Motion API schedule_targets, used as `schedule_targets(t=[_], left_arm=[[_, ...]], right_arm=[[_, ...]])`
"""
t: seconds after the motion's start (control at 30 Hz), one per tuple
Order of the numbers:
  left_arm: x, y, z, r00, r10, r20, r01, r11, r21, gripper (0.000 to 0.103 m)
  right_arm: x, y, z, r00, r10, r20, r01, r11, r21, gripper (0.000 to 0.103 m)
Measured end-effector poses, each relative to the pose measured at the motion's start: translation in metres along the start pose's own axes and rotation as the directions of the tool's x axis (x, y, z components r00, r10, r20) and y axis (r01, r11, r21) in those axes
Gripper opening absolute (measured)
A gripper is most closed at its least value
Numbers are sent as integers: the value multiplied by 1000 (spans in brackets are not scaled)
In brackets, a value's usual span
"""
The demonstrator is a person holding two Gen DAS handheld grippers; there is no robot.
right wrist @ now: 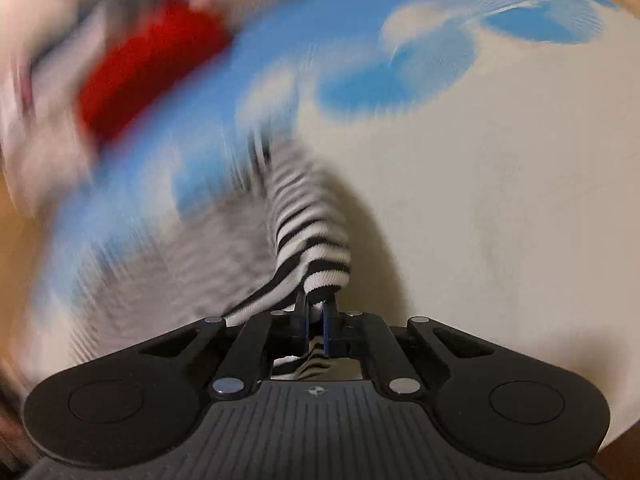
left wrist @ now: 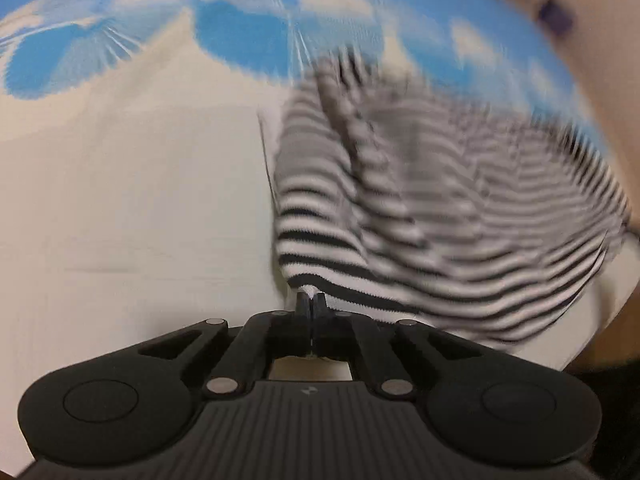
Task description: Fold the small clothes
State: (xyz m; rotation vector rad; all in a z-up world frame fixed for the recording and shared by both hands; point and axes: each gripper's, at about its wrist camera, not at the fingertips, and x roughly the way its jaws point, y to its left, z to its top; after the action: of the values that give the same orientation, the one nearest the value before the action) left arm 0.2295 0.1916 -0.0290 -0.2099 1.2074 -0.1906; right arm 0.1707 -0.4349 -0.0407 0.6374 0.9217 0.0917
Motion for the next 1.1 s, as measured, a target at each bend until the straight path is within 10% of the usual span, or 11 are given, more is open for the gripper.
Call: schedule_targets(t=[0.07, 0.3, 0.47, 0.57, 0.77, 0.87, 1.03, 1.1], left_arm=[[-17, 11, -1, 998, 6, 58, -5, 1000, -28, 0], [15, -7, -27, 974, 180, -138, -156, 973, 169, 1], [1, -13, -15, 987, 146, -65, -136, 982, 134, 19], [-8, -21, -9, 998, 65, -4, -64, 990, 127, 33], [10, -52, -8, 998, 24, -53, -11, 972, 233, 34], [30, -56, -9, 991, 101, -89, -75, 961, 265, 35], [36, -20, -1, 968, 246, -41, -243, 967, 71, 55], [28, -11, 5, 946, 320, 43, -320, 947, 1, 53]], right_arm=[[-13, -1, -1, 999, -18, 32, 19, 999, -30, 5], [36, -1, -27, 938, -256, -234, 199, 950, -241, 5], [33, 17, -25, 943, -283, -173, 226, 930, -290, 11], [29, 21, -28, 950, -285, -123, 239, 925, -296, 32], [50, 16, -34, 910, -354, -214, 264, 896, -357, 12], [45, 15, -26, 919, -363, -152, 300, 897, -326, 6], [44, 13, -17, 853, -522, -33, 483, 811, -331, 9], [36, 16, -9, 889, -458, 5, 440, 850, -289, 18]])
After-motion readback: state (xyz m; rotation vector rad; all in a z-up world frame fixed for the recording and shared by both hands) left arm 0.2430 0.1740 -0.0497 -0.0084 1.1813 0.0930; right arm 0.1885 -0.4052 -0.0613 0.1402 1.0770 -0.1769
